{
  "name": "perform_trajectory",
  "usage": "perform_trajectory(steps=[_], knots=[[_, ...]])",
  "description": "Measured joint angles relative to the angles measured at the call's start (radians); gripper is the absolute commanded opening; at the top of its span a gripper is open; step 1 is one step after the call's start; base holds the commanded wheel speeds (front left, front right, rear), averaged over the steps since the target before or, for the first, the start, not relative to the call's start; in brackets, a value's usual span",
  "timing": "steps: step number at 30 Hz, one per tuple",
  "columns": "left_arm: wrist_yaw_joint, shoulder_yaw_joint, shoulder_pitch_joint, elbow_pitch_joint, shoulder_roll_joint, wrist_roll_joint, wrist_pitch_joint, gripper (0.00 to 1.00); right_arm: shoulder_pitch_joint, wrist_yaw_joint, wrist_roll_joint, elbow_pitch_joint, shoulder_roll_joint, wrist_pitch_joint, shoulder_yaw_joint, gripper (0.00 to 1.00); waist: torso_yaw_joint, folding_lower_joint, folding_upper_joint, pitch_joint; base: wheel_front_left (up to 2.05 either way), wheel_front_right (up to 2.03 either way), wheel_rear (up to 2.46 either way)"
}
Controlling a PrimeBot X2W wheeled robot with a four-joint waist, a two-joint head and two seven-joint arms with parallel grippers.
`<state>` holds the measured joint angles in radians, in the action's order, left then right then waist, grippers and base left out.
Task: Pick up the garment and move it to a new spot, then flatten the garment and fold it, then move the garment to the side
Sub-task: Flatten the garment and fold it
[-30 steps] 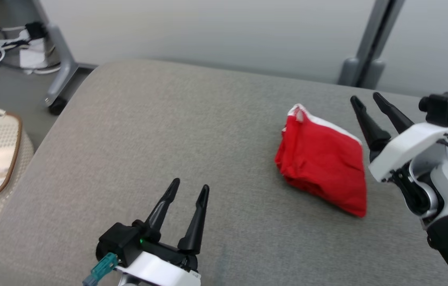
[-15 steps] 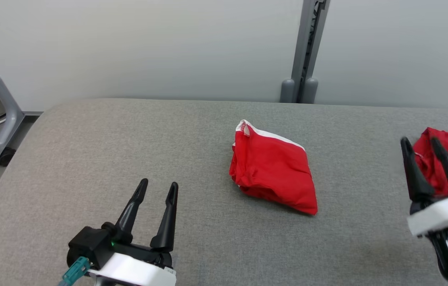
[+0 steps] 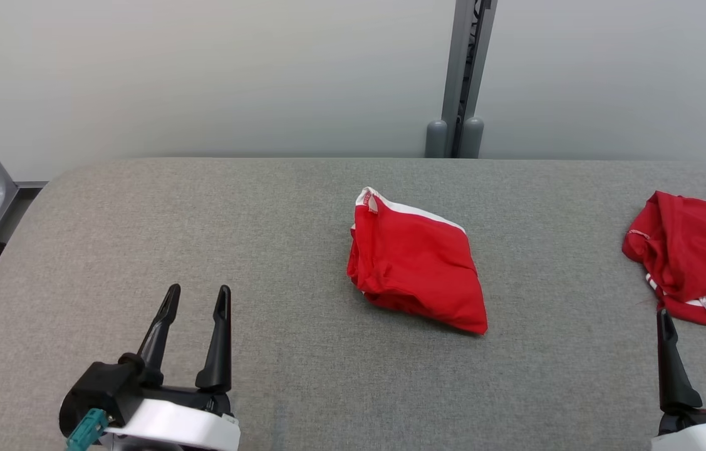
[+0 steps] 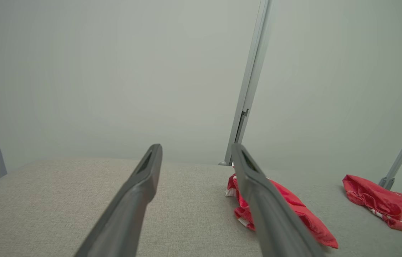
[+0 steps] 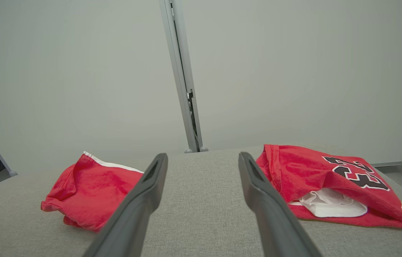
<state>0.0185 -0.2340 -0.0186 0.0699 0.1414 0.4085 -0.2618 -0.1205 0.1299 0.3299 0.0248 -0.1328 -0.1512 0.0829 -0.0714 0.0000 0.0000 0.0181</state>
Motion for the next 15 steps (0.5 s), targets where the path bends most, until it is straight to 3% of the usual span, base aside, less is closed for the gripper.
perform_trajectory(steps=[15], knots=[[-0.037, 0.031, 0.009, 0.032, -0.034, -0.074, 0.0, 1.0, -0.003, 0.0, -0.036, 0.051, 0.016, 0.027, -0.017, 1.0, 0.007, 0.0, 0.0, -0.009, 0.0, 0.0, 0.0]])
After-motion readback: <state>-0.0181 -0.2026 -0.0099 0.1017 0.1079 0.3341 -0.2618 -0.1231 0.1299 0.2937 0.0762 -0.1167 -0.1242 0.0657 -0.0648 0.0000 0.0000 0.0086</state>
